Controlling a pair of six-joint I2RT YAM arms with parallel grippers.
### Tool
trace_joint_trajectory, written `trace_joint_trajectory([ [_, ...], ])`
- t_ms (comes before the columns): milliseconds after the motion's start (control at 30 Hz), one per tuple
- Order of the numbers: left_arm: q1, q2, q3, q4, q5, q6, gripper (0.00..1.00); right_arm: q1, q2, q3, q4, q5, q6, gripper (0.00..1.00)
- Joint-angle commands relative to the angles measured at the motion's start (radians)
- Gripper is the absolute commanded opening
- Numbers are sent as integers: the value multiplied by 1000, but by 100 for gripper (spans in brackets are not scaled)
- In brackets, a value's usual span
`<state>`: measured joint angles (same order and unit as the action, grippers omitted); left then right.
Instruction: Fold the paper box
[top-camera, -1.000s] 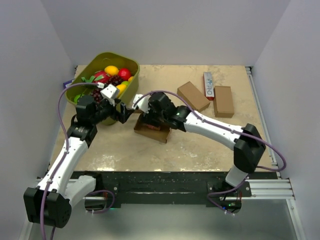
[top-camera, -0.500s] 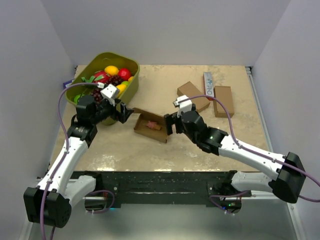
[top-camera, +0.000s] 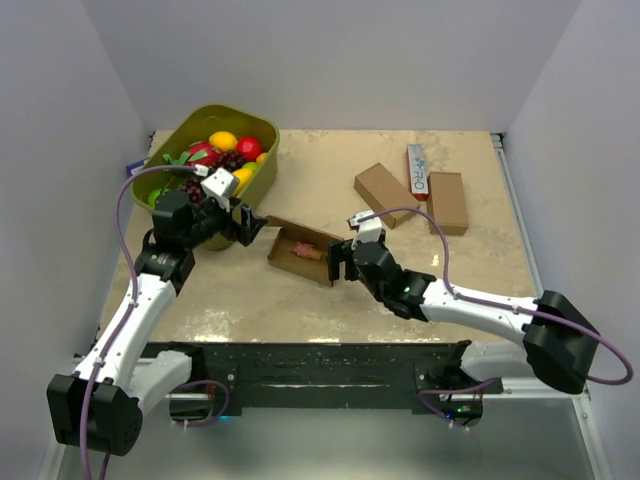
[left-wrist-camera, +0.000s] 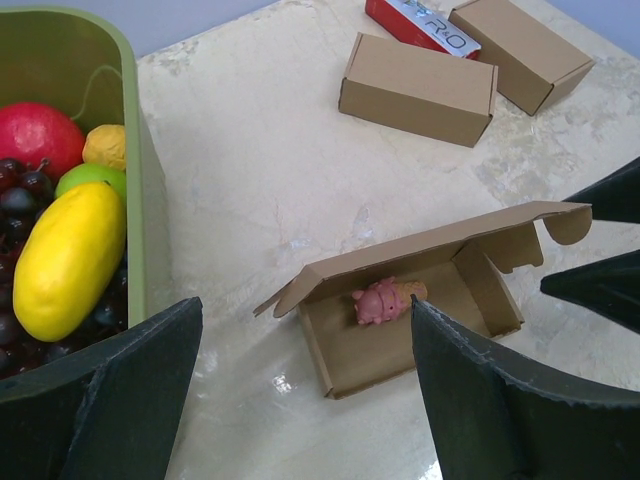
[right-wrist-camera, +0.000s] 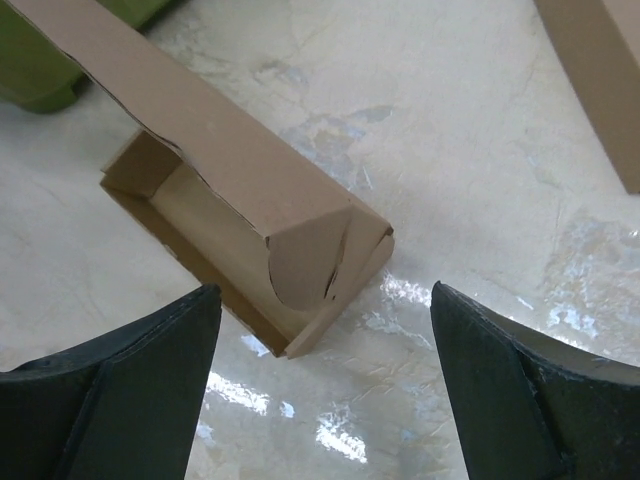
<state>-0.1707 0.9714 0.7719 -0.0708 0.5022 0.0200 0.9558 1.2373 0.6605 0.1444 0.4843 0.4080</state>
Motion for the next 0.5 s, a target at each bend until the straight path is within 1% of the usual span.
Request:
trace_joint_trajectory([
  [0, -6, -3, 0, 14, -8, 3, 89, 4, 47, 50, 50, 98, 104, 84],
  [33, -4, -2, 1, 14, -7, 3, 89, 4, 54, 50, 63, 115, 106, 81],
  [133, -6, 1, 0, 19, 12, 1, 89, 6, 74, 41, 113, 140, 75, 75],
  [267, -6, 9, -2, 20, 32, 8, 89, 4, 123, 59, 147, 143, -20, 69],
  [400, -6, 15, -8, 29, 45, 1, 89, 1, 166, 70, 144, 158, -61, 56],
  [467, -7, 21, -8, 31, 55, -2, 89, 1, 171, 71, 139, 168, -89, 51],
])
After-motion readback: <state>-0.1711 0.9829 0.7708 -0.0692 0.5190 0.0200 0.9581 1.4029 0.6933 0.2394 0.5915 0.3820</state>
